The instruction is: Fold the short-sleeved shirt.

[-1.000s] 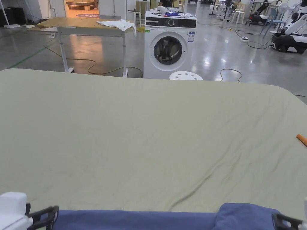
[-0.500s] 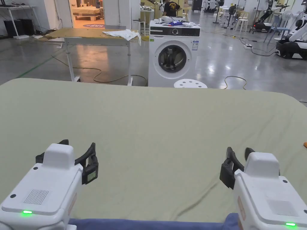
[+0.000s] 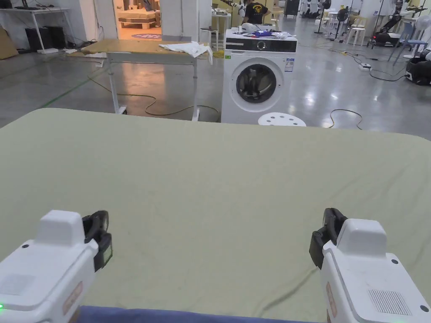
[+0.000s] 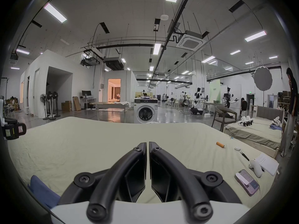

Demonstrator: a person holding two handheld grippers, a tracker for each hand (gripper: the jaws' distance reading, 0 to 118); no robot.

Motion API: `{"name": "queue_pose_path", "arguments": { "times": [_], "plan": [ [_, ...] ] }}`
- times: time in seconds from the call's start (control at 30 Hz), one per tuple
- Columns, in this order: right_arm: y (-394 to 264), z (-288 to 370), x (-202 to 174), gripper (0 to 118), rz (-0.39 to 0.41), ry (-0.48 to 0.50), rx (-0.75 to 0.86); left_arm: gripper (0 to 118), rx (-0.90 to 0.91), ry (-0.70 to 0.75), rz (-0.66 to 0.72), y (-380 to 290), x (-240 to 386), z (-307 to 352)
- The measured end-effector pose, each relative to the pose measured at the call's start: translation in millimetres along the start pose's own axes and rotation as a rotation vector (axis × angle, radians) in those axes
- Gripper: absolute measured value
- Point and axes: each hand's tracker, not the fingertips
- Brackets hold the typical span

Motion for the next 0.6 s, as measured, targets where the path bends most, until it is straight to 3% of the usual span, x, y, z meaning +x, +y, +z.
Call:
{"name": "queue_pose_path", "arguments": {
  "times": [0.17, 0.4, 0.5, 0.6],
  "plan": [
    [-8.2, -7.8, -3.1, 2, 0.019, 0.02, -0.049, 0, -0.292, -0.116, 0.111, -16.8, -62.2, -4.4],
    [-26.7, -12.7, -3.3, 2, 0.016, 0.049, -0.129, 3, -0.548, -0.31, 0.414, -68.9, -139.4, -21.8],
    [-31.9, -13.0, -1.7, 2, 0.009, 0.055, -0.154, 24, -0.659, -0.375, 0.549, -93.0, -163.0, -38.0],
    [-34.6, -13.6, 0.4, 2, 0.002, 0.061, -0.172, 77, -0.725, -0.433, 0.653, -111.4, -165.8, -45.1]
  ]
}}
